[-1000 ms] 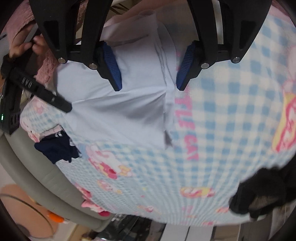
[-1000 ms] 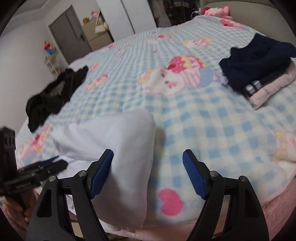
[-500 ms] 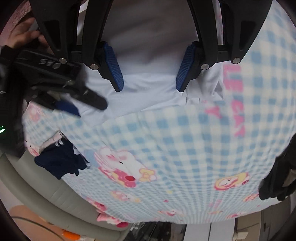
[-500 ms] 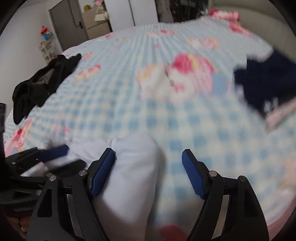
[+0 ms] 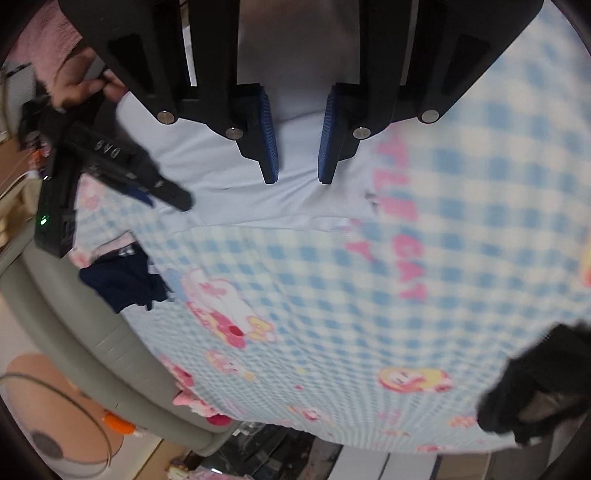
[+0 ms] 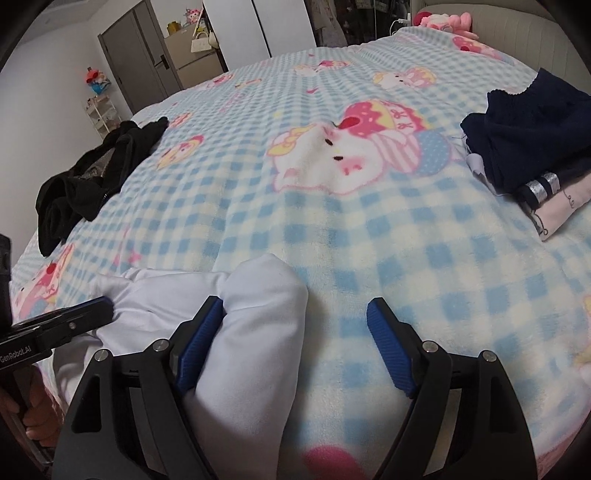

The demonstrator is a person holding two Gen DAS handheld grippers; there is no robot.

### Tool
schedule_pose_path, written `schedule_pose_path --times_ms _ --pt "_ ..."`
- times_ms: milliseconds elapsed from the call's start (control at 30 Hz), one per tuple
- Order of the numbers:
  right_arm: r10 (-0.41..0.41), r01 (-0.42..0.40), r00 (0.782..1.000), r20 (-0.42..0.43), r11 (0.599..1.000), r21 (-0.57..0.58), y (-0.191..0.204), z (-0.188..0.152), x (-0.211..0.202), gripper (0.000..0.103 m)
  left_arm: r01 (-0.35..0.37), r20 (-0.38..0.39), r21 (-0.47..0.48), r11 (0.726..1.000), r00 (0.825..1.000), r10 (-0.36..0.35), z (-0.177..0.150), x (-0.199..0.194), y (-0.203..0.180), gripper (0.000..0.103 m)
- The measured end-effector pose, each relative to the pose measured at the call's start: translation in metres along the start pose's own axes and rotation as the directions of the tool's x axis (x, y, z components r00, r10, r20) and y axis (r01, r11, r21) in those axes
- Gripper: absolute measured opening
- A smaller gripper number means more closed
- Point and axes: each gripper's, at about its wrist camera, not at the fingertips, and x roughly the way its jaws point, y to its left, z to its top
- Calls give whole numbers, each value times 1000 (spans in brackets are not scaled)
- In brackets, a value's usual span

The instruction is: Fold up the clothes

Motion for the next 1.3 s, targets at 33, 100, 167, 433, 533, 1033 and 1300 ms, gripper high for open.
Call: schedule_pose_path --times_ms 33,100,167,433,533,1033,1300 --pt "-1 1 1000 7 1000 9 0 1 -4 80 -35 17 2 999 999 35 0 -7 -1 28" --pt "-11 11 1000 1 999 51 0 4 -17 79 -60 71 7 998 996 59 -1 -23 -7 50" --pt "2 -6 999 46 995 98 2 7 -42 79 -20 122 26 999 992 16 -3 -37 -15 54" --pt "-32 32 999 13 999 -6 22 -22 -49 79 -77 36 192 978 997 72 -28 -6 -51 61" --pt "-27 27 1000 -5 1000 -11 17 -27 -46 81 -87 15 163 983 996 86 -29 -5 -37 64" --pt "58 -56 998 -7 984 169 -29 -45 -83 82 -38 95 50 998 995 33 -46 -35 -6 69" --pt "102 -102 994 -23 995 1 13 -47 -72 81 14 100 55 998 995 -19 -46 -34 -7 70"
